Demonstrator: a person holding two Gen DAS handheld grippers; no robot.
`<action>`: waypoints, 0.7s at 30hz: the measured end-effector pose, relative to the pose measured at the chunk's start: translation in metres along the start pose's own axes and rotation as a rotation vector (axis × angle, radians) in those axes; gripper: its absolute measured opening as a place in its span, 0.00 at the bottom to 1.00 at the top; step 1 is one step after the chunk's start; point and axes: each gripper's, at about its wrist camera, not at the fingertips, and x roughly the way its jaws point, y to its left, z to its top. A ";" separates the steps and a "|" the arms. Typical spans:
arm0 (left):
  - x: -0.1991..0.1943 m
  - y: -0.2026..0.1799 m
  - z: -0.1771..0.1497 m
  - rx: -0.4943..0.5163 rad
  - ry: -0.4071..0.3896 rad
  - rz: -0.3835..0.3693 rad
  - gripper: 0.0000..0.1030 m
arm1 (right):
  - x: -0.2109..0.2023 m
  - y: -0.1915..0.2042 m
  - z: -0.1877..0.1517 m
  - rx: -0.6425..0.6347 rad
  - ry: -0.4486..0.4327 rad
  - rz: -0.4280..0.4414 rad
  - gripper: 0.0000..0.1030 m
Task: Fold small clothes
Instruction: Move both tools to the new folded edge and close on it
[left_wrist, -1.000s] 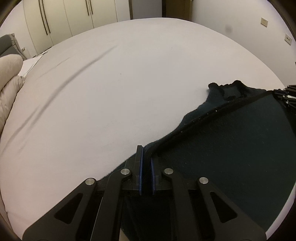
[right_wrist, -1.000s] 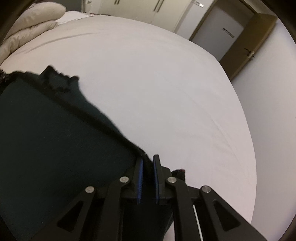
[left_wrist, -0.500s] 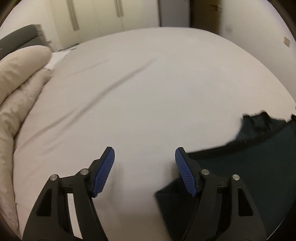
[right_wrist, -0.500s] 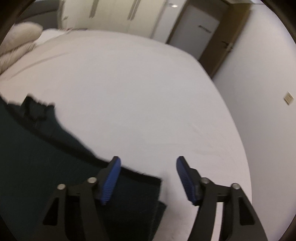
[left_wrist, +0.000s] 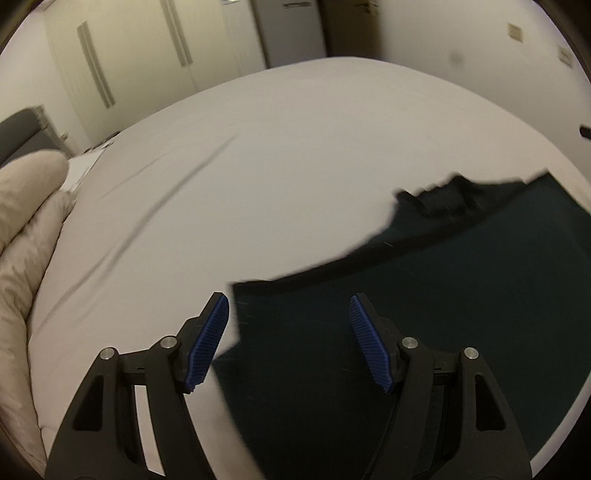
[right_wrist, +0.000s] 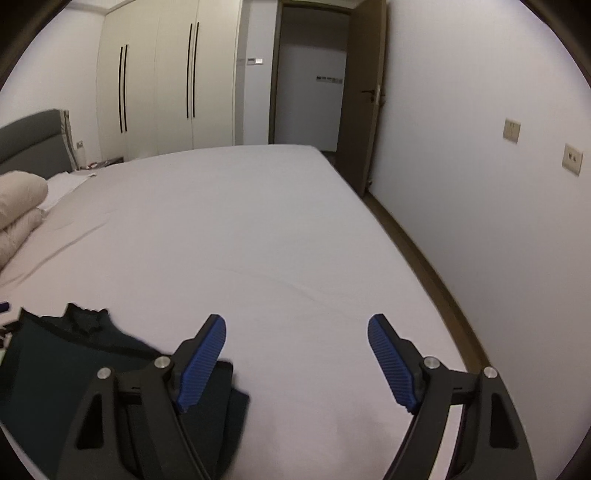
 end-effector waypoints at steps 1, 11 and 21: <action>0.004 -0.009 -0.003 0.015 0.017 -0.004 0.65 | 0.002 0.003 -0.006 -0.016 0.019 0.023 0.79; 0.029 -0.004 -0.027 -0.095 0.107 -0.037 0.69 | 0.045 0.041 -0.036 -0.024 0.159 0.106 0.75; -0.018 0.045 -0.047 -0.360 -0.040 -0.164 0.69 | 0.064 0.052 -0.046 -0.019 0.195 0.141 0.69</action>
